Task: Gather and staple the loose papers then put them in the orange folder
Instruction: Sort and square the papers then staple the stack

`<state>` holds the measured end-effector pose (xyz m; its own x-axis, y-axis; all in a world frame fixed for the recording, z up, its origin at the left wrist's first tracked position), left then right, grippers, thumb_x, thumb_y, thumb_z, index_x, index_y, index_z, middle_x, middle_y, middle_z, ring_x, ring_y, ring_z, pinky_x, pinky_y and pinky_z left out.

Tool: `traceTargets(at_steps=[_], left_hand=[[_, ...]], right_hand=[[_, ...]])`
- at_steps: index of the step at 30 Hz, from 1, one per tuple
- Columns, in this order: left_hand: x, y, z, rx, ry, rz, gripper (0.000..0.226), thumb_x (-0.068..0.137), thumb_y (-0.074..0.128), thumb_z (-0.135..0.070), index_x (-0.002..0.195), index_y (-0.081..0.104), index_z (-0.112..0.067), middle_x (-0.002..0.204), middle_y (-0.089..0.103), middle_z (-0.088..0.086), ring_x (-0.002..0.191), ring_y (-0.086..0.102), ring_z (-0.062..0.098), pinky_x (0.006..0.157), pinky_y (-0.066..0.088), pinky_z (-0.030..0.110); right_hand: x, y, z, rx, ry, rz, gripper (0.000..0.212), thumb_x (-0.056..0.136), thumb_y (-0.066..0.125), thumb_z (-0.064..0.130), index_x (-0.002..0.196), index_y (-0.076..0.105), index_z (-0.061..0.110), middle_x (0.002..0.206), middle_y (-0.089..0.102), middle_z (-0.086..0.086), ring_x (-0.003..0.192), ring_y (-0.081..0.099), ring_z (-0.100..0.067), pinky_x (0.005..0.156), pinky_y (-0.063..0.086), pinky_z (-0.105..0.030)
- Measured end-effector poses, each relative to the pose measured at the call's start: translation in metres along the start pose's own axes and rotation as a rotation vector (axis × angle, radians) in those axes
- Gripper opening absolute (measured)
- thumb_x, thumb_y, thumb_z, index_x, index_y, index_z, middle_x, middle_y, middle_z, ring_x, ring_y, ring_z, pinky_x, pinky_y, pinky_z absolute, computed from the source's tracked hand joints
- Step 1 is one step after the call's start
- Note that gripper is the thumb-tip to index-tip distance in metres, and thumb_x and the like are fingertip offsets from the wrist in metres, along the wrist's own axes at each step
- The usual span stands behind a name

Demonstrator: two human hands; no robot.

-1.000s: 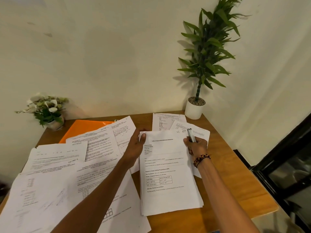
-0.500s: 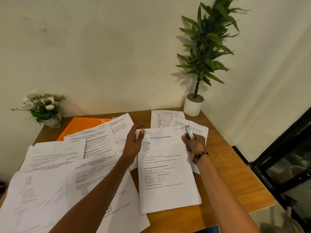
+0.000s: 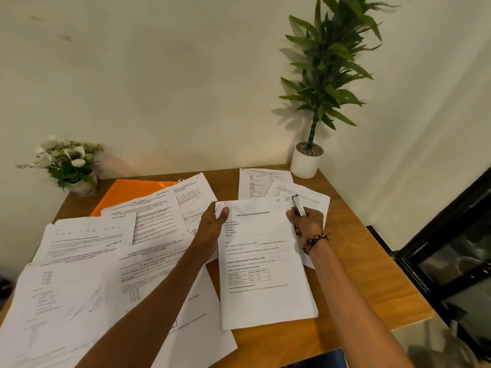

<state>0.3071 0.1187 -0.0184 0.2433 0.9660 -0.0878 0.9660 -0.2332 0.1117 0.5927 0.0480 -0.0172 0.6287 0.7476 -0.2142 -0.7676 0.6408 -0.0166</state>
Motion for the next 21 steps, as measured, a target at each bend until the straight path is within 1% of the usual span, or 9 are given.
traceTargets(at_steps=[2, 4, 7, 11, 13, 15, 17, 19, 21], left_hand=[[-0.001, -0.002, -0.004, 0.008, 0.021, -0.013, 0.029, 0.104, 0.053, -0.027, 0.131, 0.053, -0.017, 0.122, 0.068, 0.0, 0.101, 0.072, 0.015, 0.07, 0.06, 0.024], [0.0, -0.003, -0.006, 0.026, 0.048, -0.021, 0.029, 0.103, 0.053, -0.029, 0.13, 0.055, -0.018, 0.123, 0.068, -0.002, 0.103, 0.072, 0.016, 0.074, 0.062, 0.026], [0.0, -0.005, -0.01, 0.03, 0.086, -0.039, 0.02, 0.103, 0.055, -0.025, 0.122, 0.06, -0.023, 0.116, 0.071, -0.005, 0.1, 0.073, 0.013, 0.078, 0.062, 0.028], [0.001, -0.009, -0.001, -0.094, -0.006, -0.03, 0.027, 0.103, 0.055, -0.022, 0.129, 0.059, -0.014, 0.122, 0.071, 0.005, 0.104, 0.073, 0.024, 0.084, 0.062, 0.045], [0.001, -0.011, 0.008, -0.15, -0.078, -0.009, 0.021, 0.104, 0.052, -0.019, 0.123, 0.062, -0.013, 0.118, 0.072, 0.01, 0.102, 0.073, 0.029, 0.087, 0.06, 0.051], [-0.001, -0.012, 0.014, -0.205, -0.14, -0.006, 0.015, 0.105, 0.05, -0.015, 0.11, 0.065, -0.014, 0.105, 0.077, 0.005, 0.095, 0.075, 0.028, 0.088, 0.06, 0.051], [-0.003, -0.011, 0.017, -0.257, -0.177, -0.012, 0.015, 0.104, 0.05, -0.011, 0.104, 0.064, -0.016, 0.095, 0.079, -0.001, 0.09, 0.075, 0.025, 0.084, 0.06, 0.047], [-0.003, -0.011, 0.022, -0.273, -0.212, -0.02, 0.015, 0.104, 0.051, -0.01, 0.107, 0.064, -0.015, 0.103, 0.077, 0.002, 0.09, 0.076, 0.024, 0.077, 0.063, 0.043], [-0.003, -0.011, 0.023, -0.256, -0.222, -0.022, 0.018, 0.104, 0.051, -0.01, 0.118, 0.063, -0.014, 0.113, 0.074, 0.005, 0.096, 0.075, 0.025, 0.073, 0.064, 0.04]], right_hand=[[-0.001, -0.001, 0.001, -0.01, -0.005, -0.001, 0.017, 0.082, 0.077, -0.001, 0.073, 0.068, 0.009, 0.048, 0.05, 0.006, 0.036, 0.039, -0.006, 0.04, 0.035, -0.017], [-0.002, -0.001, 0.002, -0.022, -0.014, -0.006, 0.016, 0.082, 0.077, -0.001, 0.073, 0.068, 0.009, 0.047, 0.049, 0.006, 0.036, 0.039, -0.005, 0.039, 0.035, -0.016], [-0.002, 0.001, 0.004, -0.03, -0.021, -0.002, 0.016, 0.082, 0.077, -0.001, 0.074, 0.067, 0.008, 0.047, 0.048, 0.006, 0.034, 0.038, -0.003, 0.037, 0.034, -0.016], [-0.002, 0.001, 0.006, -0.037, -0.021, -0.008, 0.015, 0.082, 0.077, 0.0, 0.075, 0.068, 0.009, 0.055, 0.051, 0.002, 0.041, 0.04, -0.006, 0.038, 0.035, -0.016], [-0.001, 0.0, 0.004, -0.039, -0.02, -0.011, 0.014, 0.082, 0.077, 0.0, 0.076, 0.068, 0.009, 0.056, 0.051, 0.002, 0.041, 0.041, -0.006, 0.038, 0.035, -0.016], [0.001, 0.0, 0.002, -0.037, -0.02, -0.006, 0.012, 0.082, 0.077, 0.0, 0.079, 0.07, 0.008, 0.055, 0.05, 0.002, 0.043, 0.041, -0.008, 0.038, 0.035, -0.017], [0.001, 0.0, 0.001, -0.043, -0.02, 0.002, 0.01, 0.082, 0.077, 0.0, 0.08, 0.07, 0.007, 0.056, 0.05, 0.001, 0.045, 0.041, -0.01, 0.038, 0.035, -0.018], [0.002, 0.0, 0.0, -0.051, -0.024, 0.003, 0.011, 0.082, 0.077, -0.001, 0.079, 0.07, 0.006, 0.053, 0.049, 0.003, 0.042, 0.041, -0.008, 0.037, 0.034, -0.017], [0.002, -0.001, -0.002, -0.047, -0.026, 0.004, 0.014, 0.082, 0.077, -0.002, 0.075, 0.069, 0.007, 0.05, 0.048, 0.005, 0.042, 0.039, -0.008, 0.038, 0.034, -0.017]])
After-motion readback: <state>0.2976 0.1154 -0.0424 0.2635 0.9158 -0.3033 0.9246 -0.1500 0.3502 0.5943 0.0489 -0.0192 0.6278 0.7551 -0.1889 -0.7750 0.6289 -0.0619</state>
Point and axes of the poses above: each hand's wrist, its own x-axis towards the middle knuckle, its own y-axis out of the palm, z = x × y, the point moved 10 cm from there along x, towards the middle knuckle
